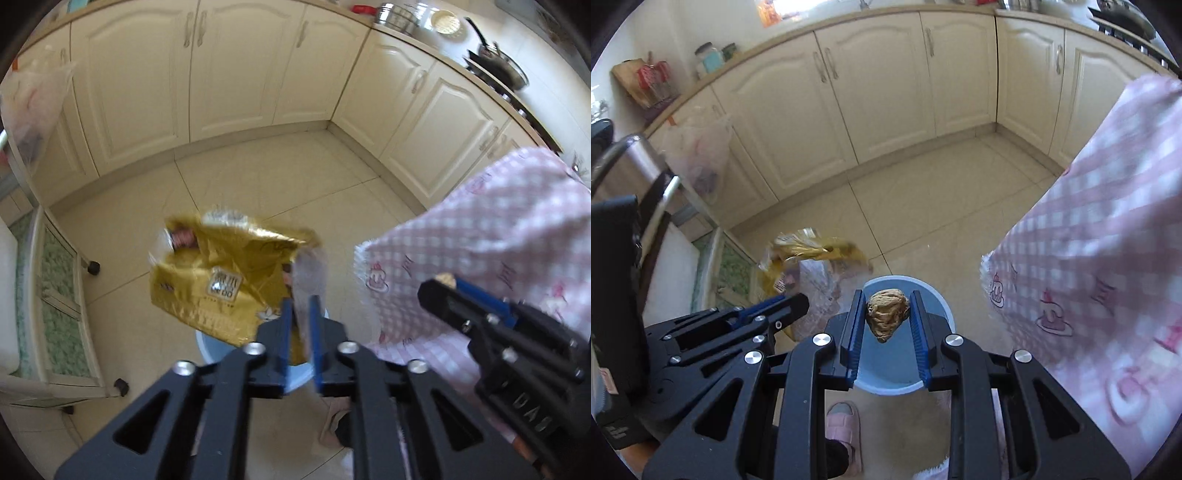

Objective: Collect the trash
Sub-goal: 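Carry both items over the blue bin and open both grippers to drop them, then move both tools back over the table toward the wrappers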

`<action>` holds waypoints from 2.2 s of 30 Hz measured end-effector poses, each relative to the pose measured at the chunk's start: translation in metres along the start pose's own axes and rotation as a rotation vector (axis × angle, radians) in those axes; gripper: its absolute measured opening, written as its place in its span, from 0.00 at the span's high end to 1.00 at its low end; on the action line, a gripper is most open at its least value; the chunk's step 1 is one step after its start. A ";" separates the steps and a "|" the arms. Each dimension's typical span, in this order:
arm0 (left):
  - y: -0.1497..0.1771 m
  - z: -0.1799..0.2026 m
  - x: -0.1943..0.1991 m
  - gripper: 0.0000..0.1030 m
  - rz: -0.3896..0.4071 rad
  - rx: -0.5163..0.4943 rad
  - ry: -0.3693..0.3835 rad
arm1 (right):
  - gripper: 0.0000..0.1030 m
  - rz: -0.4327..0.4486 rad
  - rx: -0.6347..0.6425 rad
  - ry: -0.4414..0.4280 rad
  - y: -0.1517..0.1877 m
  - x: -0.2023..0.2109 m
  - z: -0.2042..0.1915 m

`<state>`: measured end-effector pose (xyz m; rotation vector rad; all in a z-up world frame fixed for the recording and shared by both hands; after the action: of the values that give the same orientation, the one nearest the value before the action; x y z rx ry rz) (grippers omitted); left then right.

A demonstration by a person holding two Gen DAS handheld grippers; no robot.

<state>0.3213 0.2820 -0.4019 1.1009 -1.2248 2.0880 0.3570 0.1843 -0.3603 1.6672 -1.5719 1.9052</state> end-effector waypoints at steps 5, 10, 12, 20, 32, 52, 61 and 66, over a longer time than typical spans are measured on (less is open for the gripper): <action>-0.005 -0.019 -0.028 0.57 -0.021 0.044 -0.034 | 0.78 -0.044 -0.024 0.007 0.008 -0.024 0.010; 0.003 -0.032 -0.033 0.54 -0.039 0.073 -0.035 | 0.78 -0.074 -0.019 -0.001 0.010 -0.039 -0.001; 0.004 -0.035 -0.029 0.54 -0.036 0.075 -0.039 | 0.78 -0.077 -0.014 -0.005 0.009 -0.041 -0.005; -0.005 -0.049 0.000 0.51 0.022 0.111 -0.056 | 0.76 -0.032 0.000 -0.026 -0.010 -0.041 -0.024; -0.026 -0.014 0.074 0.46 0.153 0.084 -0.006 | 0.58 0.159 0.047 0.080 -0.042 0.043 -0.022; 0.012 0.249 0.177 0.27 0.277 -0.293 0.260 | 0.43 0.452 -0.154 0.493 0.048 0.300 0.134; 0.021 0.289 0.160 0.25 0.257 -0.347 0.253 | 0.37 0.283 -0.381 0.381 0.081 0.292 0.215; 0.013 0.295 0.140 0.25 0.243 -0.346 0.237 | 0.35 0.209 -0.429 0.286 0.081 0.276 0.218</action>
<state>0.3513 0.0182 -0.2106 0.5578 -1.5836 2.0011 0.3366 -0.1505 -0.2256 1.0454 -1.9153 1.6414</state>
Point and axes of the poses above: each gripper's, at about its wrist camera, not at the fingertips, and x roughly against the way its jaws point, z to its right, y to its underside, the point moved 7 cm from there along -x, roughly the way its jaws point, and after that the axes turned 3 degrees about x, right-handed, at the moved point
